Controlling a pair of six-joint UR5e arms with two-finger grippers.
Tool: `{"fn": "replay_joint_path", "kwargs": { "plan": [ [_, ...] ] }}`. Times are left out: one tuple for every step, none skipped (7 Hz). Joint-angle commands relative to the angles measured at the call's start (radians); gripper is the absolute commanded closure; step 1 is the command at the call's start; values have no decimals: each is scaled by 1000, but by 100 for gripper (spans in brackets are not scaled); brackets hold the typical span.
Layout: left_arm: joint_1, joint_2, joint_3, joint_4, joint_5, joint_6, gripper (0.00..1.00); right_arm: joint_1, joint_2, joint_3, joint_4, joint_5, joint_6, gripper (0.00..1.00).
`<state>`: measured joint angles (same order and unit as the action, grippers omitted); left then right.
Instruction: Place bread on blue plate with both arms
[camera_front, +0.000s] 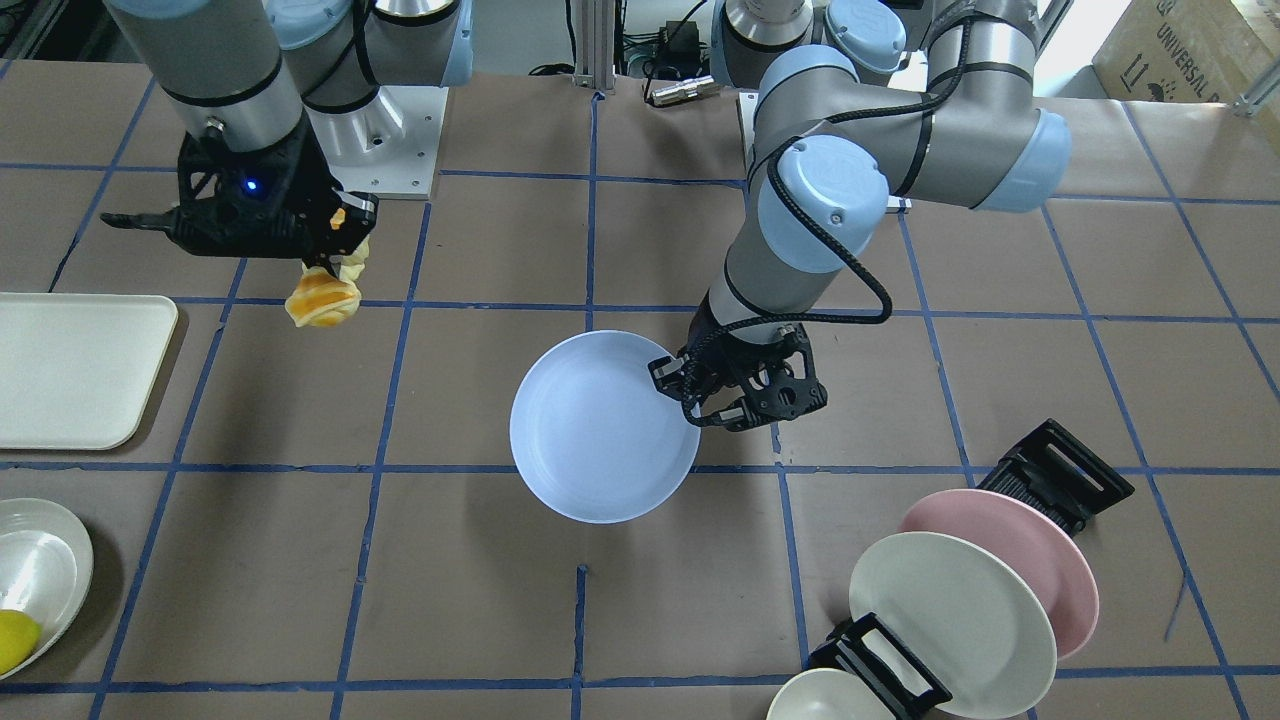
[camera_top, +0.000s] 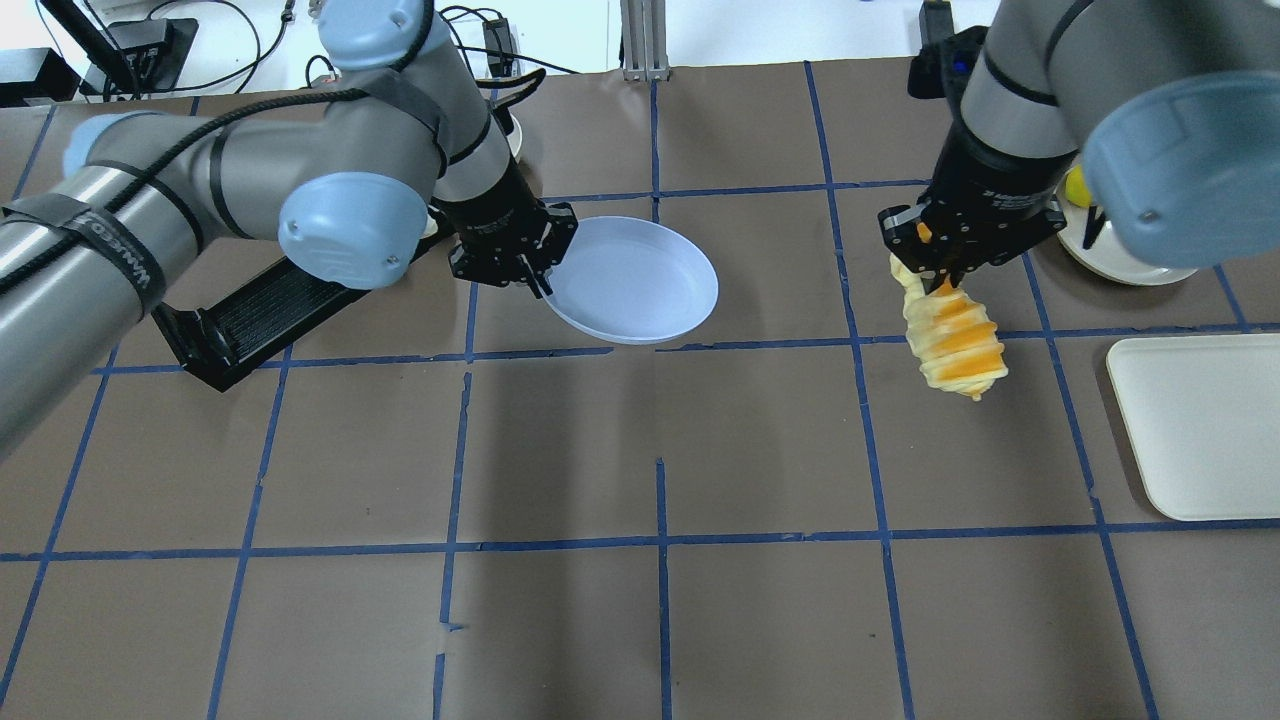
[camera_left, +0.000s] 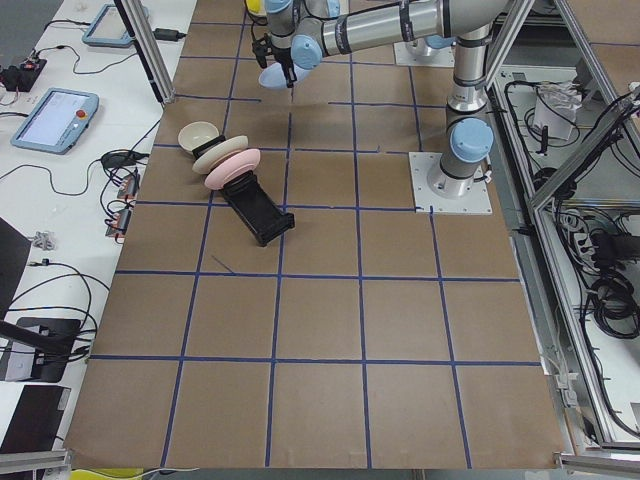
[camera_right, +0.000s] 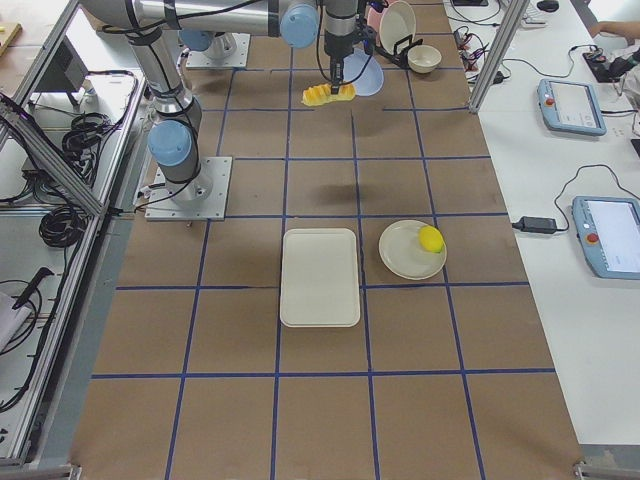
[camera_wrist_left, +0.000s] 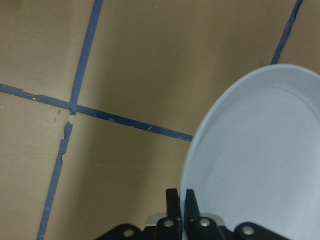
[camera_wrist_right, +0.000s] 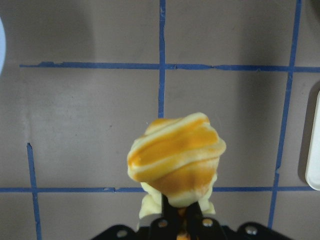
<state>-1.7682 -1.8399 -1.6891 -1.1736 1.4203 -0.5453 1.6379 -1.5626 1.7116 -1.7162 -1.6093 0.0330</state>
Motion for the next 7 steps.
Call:
{"fn": "replay_joint_path", "kwargs": {
  "plan": [
    [-89, 14, -61, 71, -1, -84, 51, 103, 118, 26, -207, -1, 88, 94],
    [-95, 7, -60, 74, 0, -88, 1, 132, 162, 25, -274, 0, 105, 94],
    [-91, -4, -57, 75, -1, -84, 0, 146, 198, 23, -319, 0, 138, 94],
    [-68, -9, -37, 77, -1, 0, 0, 166, 225, 23, -342, 0, 152, 94],
    [35, 7, -23, 71, 5, 308, 0, 184, 242, 22, -368, 2, 154, 94],
    [152, 20, -5, 51, 15, 431, 0, 198, 257, 10, -379, 2, 177, 94],
    [208, 43, 18, -40, 19, 456, 0, 218, 289, -25, -376, 0, 230, 94]
  ]
}}
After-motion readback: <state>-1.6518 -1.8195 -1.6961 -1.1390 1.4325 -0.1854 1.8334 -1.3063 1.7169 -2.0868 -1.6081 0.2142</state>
